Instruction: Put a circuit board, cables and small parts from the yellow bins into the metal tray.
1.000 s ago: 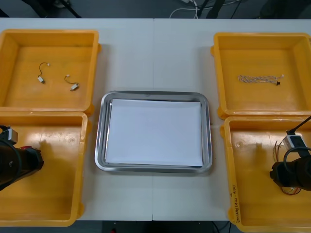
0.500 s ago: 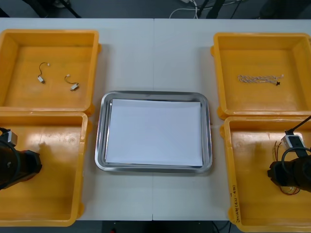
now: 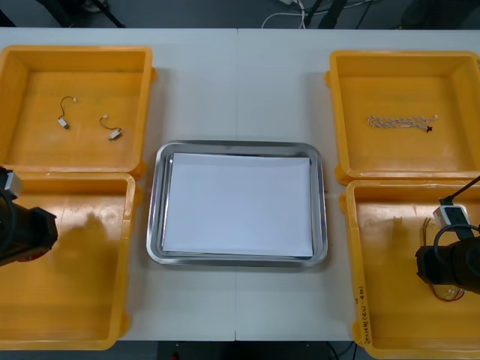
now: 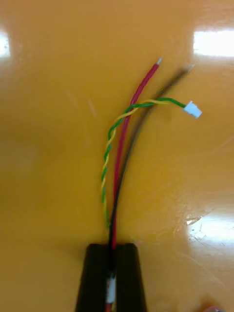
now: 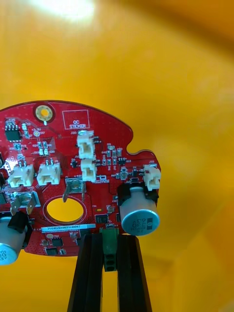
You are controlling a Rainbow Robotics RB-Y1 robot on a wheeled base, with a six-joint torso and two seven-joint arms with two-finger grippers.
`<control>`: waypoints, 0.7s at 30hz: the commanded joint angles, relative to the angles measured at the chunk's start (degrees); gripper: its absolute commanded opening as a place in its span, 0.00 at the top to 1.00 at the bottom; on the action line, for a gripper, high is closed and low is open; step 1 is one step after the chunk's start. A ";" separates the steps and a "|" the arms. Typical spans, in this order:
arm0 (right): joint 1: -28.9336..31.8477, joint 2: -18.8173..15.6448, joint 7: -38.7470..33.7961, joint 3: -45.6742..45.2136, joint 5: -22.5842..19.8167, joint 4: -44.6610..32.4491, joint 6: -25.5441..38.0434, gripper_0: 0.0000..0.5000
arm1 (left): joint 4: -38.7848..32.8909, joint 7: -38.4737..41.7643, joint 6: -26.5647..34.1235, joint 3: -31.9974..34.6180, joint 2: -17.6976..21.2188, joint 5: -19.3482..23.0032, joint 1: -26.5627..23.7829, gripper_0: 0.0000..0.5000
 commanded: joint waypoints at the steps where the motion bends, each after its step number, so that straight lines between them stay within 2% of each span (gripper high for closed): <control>1: -0.47 1.42 1.42 1.29 0.36 0.82 -0.55 1.00 | -3.33 2.34 0.61 2.48 2.85 3.09 -5.17 1.00; 9: -0.47 1.42 1.60 -0.03 0.27 -0.32 1.38 1.00 | -3.76 2.60 0.61 1.86 5.84 10.48 -9.21 1.00; 17: -1.61 1.42 2.04 -5.74 -0.61 -5.60 11.40 1.00 | -4.12 3.30 0.61 -2.53 8.39 11.44 -14.75 1.00; 21: -3.19 1.42 2.65 -8.64 -2.98 -6.65 15.27 1.00 | -4.03 4.10 0.61 -5.78 9.18 11.97 -17.30 1.00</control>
